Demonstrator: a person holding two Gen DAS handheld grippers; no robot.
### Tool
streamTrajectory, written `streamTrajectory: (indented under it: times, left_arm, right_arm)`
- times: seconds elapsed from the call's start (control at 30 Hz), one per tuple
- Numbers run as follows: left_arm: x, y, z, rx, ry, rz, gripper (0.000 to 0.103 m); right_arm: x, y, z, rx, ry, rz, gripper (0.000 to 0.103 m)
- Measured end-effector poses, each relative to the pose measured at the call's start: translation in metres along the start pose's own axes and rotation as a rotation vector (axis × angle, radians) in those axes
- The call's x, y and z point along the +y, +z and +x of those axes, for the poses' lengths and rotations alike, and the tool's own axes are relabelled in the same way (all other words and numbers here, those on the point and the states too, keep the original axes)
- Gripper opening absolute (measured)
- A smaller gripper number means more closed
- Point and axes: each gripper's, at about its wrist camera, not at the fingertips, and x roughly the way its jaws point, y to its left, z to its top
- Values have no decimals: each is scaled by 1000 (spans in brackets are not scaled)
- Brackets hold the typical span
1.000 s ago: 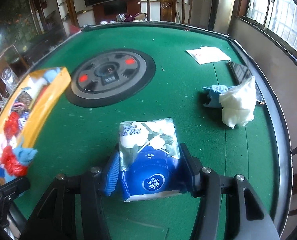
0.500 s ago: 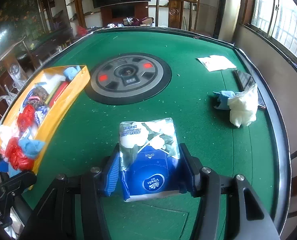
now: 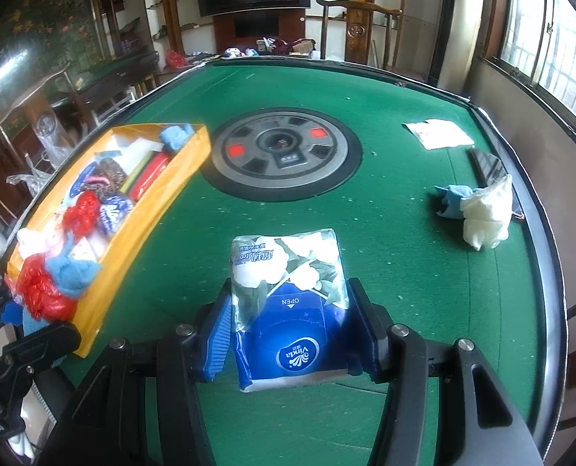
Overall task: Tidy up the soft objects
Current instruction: 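Carry the knitted item and the Vinda pack over the box with both tools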
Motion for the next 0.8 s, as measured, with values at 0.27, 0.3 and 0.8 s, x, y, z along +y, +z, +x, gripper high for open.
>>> streamTrajectory:
  times: [0.27, 0.3, 0.8]
  left_arm:
    - [17, -6, -18, -23, 10, -36, 32]
    - [20, -6, -20, -26, 11, -41, 32]
    - [75, -19, -53, -65, 57, -151, 32]
  right_arm:
    - [25, -2, -2, -6, 46, -24, 49]
    - [28, -2, -2, -6, 53, -27, 49]
    - [83, -1, -6, -14, 155, -87, 49]
